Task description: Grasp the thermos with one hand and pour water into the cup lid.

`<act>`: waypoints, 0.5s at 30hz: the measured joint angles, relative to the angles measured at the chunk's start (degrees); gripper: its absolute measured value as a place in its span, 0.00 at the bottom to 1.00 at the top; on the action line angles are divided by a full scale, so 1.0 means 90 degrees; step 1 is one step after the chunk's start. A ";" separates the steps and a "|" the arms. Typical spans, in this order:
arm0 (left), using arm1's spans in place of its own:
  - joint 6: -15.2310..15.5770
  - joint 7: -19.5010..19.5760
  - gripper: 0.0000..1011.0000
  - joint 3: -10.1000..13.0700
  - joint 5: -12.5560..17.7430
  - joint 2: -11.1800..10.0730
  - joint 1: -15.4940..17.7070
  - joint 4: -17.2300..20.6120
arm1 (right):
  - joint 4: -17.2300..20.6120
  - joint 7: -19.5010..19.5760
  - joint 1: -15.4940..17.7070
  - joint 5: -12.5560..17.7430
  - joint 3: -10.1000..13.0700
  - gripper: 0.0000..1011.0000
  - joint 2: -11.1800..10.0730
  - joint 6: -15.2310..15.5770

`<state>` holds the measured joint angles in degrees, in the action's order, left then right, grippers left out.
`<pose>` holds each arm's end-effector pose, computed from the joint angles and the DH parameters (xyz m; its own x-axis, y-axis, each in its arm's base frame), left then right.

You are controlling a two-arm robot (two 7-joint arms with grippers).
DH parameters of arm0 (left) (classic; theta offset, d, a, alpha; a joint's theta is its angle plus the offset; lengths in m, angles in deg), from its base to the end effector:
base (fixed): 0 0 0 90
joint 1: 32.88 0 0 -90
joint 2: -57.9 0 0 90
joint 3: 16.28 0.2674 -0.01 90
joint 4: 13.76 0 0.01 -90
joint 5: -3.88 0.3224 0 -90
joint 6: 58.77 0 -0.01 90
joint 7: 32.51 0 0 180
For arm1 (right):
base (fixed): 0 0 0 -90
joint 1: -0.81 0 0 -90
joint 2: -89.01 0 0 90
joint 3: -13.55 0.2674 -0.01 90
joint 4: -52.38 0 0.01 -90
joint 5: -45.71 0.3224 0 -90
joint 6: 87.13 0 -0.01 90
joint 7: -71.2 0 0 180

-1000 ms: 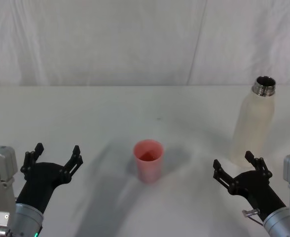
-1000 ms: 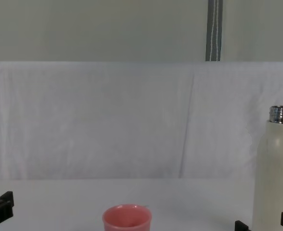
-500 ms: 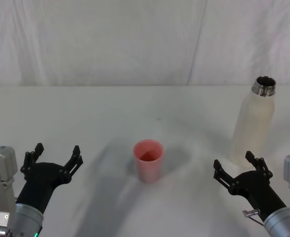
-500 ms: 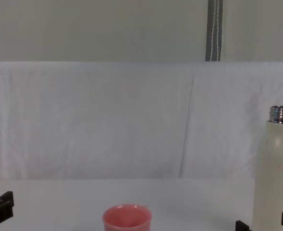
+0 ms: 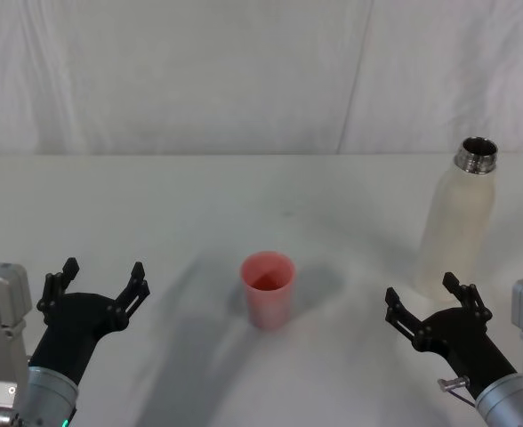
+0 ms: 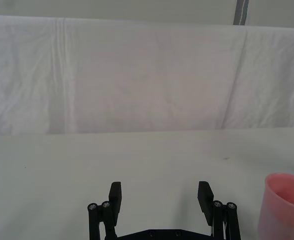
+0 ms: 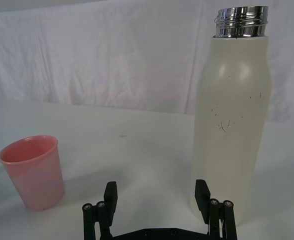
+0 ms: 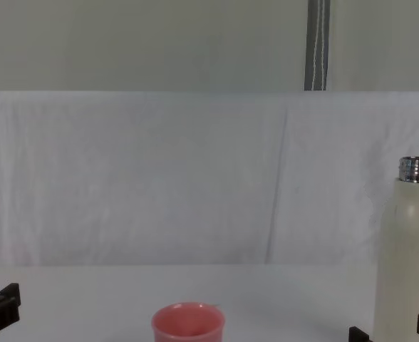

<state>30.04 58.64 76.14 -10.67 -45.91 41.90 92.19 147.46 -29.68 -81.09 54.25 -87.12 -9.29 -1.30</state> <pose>0.2722 0.0307 -0.2642 0.1248 0.9916 -0.0328 -0.9921 0.1243 -0.0174 0.2969 0.0268 -0.2986 0.3749 -0.9264 -0.0343 0.9270 0.3750 0.0016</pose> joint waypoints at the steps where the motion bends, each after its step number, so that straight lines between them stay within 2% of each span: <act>1: 0.0000 0.0000 0.99 0.0000 0.0000 0.0000 0.0000 0.0000 | 0.0000 0.0000 0.0000 0.0000 0.0000 0.99 0.0000 0.0000; 15: 0.0000 0.0000 0.99 0.0000 0.0000 0.0000 0.0000 0.0000 | 0.0000 0.0000 0.0000 0.0000 0.0000 0.99 0.0000 0.0004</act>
<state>30.04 58.64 76.14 -10.66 -45.91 41.90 92.19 147.46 -29.68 -81.09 54.26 -87.12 -9.29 -1.26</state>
